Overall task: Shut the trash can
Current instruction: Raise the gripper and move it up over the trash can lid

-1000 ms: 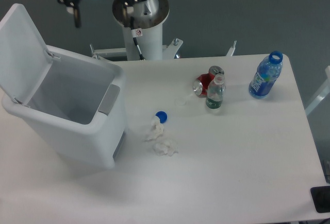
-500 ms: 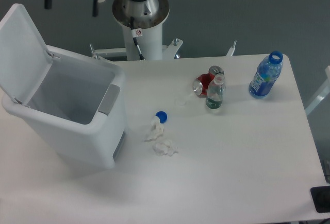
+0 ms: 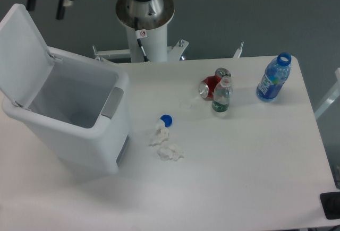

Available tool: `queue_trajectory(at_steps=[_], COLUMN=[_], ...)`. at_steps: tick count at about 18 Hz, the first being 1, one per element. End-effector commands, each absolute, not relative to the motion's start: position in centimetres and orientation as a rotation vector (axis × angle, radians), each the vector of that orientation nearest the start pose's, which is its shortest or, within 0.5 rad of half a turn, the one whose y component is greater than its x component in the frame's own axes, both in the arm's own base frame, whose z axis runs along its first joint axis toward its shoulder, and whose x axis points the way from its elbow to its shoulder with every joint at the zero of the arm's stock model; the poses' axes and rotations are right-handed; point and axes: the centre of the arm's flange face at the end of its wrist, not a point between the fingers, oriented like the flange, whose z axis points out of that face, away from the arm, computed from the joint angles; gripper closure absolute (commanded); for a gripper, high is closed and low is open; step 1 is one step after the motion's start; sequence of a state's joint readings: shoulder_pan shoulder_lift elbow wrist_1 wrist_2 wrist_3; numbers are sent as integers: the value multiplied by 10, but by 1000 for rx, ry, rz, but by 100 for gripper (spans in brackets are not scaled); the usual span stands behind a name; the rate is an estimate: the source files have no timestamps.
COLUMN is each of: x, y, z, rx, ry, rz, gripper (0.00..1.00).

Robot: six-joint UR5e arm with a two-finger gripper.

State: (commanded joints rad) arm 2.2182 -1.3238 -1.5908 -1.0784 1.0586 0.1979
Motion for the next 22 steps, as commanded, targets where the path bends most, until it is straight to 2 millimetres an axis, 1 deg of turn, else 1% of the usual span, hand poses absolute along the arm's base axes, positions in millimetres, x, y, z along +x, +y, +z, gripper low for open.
queue_trajectory(at_steps=[3, 5, 8, 9, 10, 13, 16, 17, 18, 21, 22], x=[-93, -84, -70, -64, -58, -47, -44, -41, -39, -32, -28], y=[441, 448, 462, 468, 470, 473, 471, 471, 472, 473, 474], z=[666, 664, 656, 650, 649, 651, 658, 659, 658, 658, 656], rx=[-2261, -2259, -2268, -2281, -2284, -2280, -2269, -2268, -2271, -2274, -2277], ry=[-252, -215, -157, -124, -96, -60, -49, -43, -39, -30, -20], rz=[-245, -264, -303, -316, -323, -337, -334, -337, -341, -353, -360], gripper=[43, 43, 43, 43, 43, 43, 44, 52, 55, 68, 69])
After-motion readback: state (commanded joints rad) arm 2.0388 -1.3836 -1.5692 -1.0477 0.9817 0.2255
